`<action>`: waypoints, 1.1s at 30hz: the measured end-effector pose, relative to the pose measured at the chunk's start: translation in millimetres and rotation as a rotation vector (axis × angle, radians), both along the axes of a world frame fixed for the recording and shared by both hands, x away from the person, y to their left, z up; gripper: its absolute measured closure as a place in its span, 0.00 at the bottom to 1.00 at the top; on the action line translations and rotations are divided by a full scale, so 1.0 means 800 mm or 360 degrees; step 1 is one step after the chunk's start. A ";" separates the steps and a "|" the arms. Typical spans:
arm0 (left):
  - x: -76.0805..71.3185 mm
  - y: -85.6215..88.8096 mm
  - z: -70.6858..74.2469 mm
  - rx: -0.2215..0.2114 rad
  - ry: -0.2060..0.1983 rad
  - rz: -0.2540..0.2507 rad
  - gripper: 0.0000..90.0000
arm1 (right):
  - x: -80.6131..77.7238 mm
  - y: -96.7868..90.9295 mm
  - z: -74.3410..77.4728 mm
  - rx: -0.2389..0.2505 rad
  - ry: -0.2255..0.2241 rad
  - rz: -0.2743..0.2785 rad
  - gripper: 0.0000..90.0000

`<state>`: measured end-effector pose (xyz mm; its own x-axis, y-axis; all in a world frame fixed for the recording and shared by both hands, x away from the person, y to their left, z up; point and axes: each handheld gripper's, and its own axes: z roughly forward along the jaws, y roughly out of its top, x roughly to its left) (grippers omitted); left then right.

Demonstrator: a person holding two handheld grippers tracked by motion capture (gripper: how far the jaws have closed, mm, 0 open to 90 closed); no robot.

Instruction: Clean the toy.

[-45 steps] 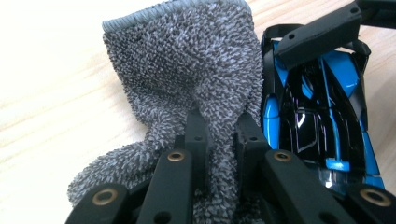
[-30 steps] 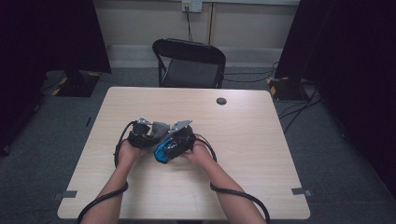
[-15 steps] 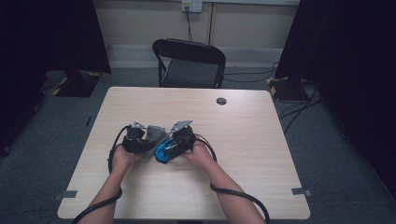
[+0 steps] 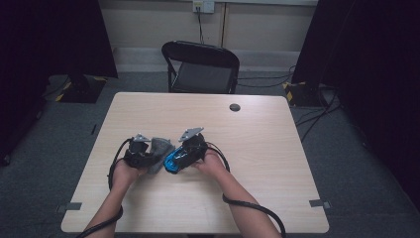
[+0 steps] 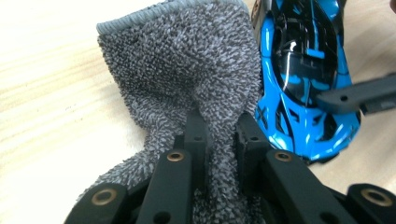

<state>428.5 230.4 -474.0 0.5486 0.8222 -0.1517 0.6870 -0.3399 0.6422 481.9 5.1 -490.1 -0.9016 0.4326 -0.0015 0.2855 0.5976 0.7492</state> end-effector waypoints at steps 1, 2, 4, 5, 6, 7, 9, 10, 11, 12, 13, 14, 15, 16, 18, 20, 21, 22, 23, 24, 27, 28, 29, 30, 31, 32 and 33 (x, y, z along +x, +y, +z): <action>-0.002 0.001 0.000 -0.0005 0.0000 -0.0001 0.87 | 0.000 0.000 0.000 0.0001 0.0000 -0.0001 0.02; -0.004 0.001 0.000 -0.0010 -0.0004 0.0005 0.87 | 0.000 0.000 0.000 0.0001 0.0003 -0.0003 0.02; -0.008 0.003 0.000 -0.0012 0.0000 0.0003 0.87 | 0.000 0.000 0.000 0.0000 0.0000 -0.0001 0.02; -0.010 0.003 0.000 -0.0017 -0.0002 0.0005 0.87 | 0.000 0.000 0.000 -0.0001 0.0001 -0.0002 0.02; -0.012 0.004 0.000 -0.0019 0.0003 -0.0001 0.87 | 0.000 0.000 0.000 -0.0002 0.0001 -0.0002 0.02; -0.014 0.005 0.000 -0.0017 0.0004 -0.0006 0.87 | 0.000 0.000 0.000 -0.0001 0.0003 -0.0004 0.02; -0.018 0.007 0.000 -0.0020 0.0002 -0.0009 0.87 | 0.000 0.000 0.000 0.0001 0.0002 -0.0004 0.02; -0.021 0.008 0.000 -0.0033 0.0007 -0.0009 0.87 | 0.000 0.000 0.000 0.0000 0.0003 -0.0004 0.02; -0.023 0.009 0.000 -0.0021 0.0011 -0.0022 0.87 | 0.000 0.000 0.000 0.0000 0.0002 -0.0004 0.02; -0.025 0.010 0.000 -0.0029 0.0011 -0.0022 0.87 | 0.000 0.000 0.000 0.0000 0.0004 -0.0005 0.02; -0.026 0.011 0.000 -0.0028 0.0010 -0.0027 0.87 | 0.000 0.000 0.000 0.0000 0.0002 -0.0004 0.02; -0.029 0.012 0.000 -0.0044 0.0014 -0.0022 0.87 | 0.000 0.000 0.000 0.0000 0.0002 -0.0004 0.02; -0.031 0.013 -0.001 -0.0047 0.0026 -0.0028 0.87 | 0.000 0.000 0.000 0.0001 0.0003 -0.0005 0.02; -0.033 0.013 -0.001 -0.0047 0.0022 -0.0029 0.87 | 0.000 0.000 0.000 0.0000 0.0003 -0.0005 0.02; -0.036 0.013 0.000 -0.0049 0.0025 -0.0038 0.87 | 0.000 0.001 0.000 -0.0001 0.0002 -0.0006 0.02; -0.040 0.012 0.001 -0.0041 0.0032 -0.0048 0.87 | 0.000 0.001 0.000 0.0001 0.0001 -0.0007 0.02; -0.041 0.012 0.002 -0.0044 0.0035 -0.0055 0.87 | 0.000 0.000 0.000 0.0001 0.0000 -0.0008 0.02; -0.043 0.011 0.002 -0.0049 0.0041 -0.0051 0.87 | -0.001 0.000 0.000 0.0003 0.0000 -0.0009 0.02; -0.045 0.012 0.003 -0.0044 0.0044 -0.0063 0.87 | -0.001 0.000 0.000 0.0002 0.0000 -0.0010 0.02; -0.047 0.011 0.003 -0.0058 0.0040 -0.0065 0.87 | -0.001 0.000 0.000 0.0001 0.0001 -0.0009 0.02; -0.053 0.012 0.004 -0.0061 0.0055 -0.0073 0.87 | -0.001 0.000 0.000 0.0003 0.0002 -0.0009 0.02; -0.054 0.014 0.004 -0.0065 0.0065 -0.0080 0.87 | -0.001 0.000 0.000 0.0006 -0.0001 -0.0010 0.02; -0.056 0.014 0.004 -0.0081 0.0070 -0.0069 0.87 | -0.001 0.000 -0.001 0.0008 -0.0004 -0.0008 0.02; -0.057 0.015 0.005 -0.0082 0.0075 -0.0071 0.87 | -0.001 0.000 -0.001 0.0010 -0.0004 -0.0007 0.02; -0.059 0.016 0.005 -0.0090 0.0078 -0.0073 0.87 | -0.001 0.000 0.000 0.0008 0.0000 -0.0010 0.02; -0.061 0.017 0.007 -0.0095 0.0077 -0.0071 0.87 | -0.001 0.000 0.000 0.0007 -0.0002 -0.0009 0.02; -0.062 0.019 0.009 -0.0093 0.0077 -0.0075 0.87 | -0.001 0.000 0.000 0.0007 0.0000 -0.0010 0.02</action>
<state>379.1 245.8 -467.1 0.5773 0.7846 -0.2260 0.7019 -0.3355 0.6283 481.3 4.9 -490.4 -0.8990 0.4380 0.0004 0.2891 0.5927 0.7518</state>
